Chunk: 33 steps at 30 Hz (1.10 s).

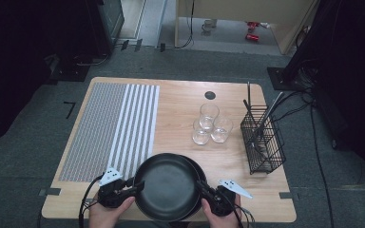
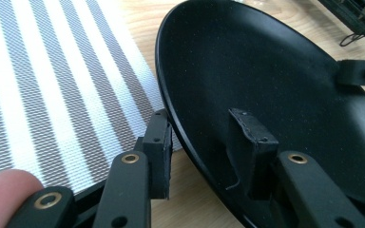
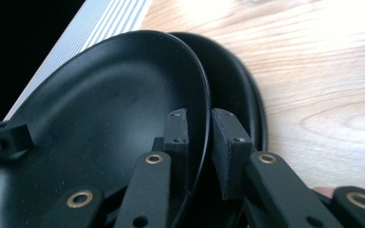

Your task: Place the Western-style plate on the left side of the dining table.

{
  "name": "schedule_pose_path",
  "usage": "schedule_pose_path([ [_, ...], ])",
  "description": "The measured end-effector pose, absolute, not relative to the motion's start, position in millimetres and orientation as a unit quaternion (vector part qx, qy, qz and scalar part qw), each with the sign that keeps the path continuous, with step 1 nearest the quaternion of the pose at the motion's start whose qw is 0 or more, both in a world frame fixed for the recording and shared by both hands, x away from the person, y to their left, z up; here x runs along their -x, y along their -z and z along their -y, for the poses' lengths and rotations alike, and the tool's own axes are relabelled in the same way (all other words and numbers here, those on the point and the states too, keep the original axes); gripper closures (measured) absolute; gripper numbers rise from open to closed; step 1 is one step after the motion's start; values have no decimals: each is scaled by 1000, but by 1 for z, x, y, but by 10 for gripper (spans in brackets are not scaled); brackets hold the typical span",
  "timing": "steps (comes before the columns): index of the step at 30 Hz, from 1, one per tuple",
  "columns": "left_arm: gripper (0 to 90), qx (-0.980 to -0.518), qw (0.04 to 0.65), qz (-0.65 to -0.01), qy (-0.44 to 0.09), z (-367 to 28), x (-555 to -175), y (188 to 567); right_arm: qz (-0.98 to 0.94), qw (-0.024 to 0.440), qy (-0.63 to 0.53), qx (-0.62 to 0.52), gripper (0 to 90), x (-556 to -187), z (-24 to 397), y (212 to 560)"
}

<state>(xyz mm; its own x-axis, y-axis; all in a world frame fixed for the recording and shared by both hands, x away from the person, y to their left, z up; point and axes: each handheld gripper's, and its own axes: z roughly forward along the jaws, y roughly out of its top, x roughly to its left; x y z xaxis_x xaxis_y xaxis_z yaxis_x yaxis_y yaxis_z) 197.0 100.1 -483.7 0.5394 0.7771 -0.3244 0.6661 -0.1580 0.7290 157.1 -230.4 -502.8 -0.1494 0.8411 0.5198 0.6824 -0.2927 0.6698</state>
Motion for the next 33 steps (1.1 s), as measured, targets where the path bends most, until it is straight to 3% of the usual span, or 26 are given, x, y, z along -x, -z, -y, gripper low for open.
schedule_pose_path([
  [10, 610, -763, 443, -466, -70, -102, -197, 484, -605, 93, -468, -637, 758, -157, 223, 505],
  [22, 608, -759, 455, -465, -40, -106, -200, 488, -575, 37, -489, -655, 774, -161, 228, 512],
  [33, 629, -754, 453, -473, -43, -111, -201, 485, -571, 30, -492, -656, 781, -160, 224, 513],
])
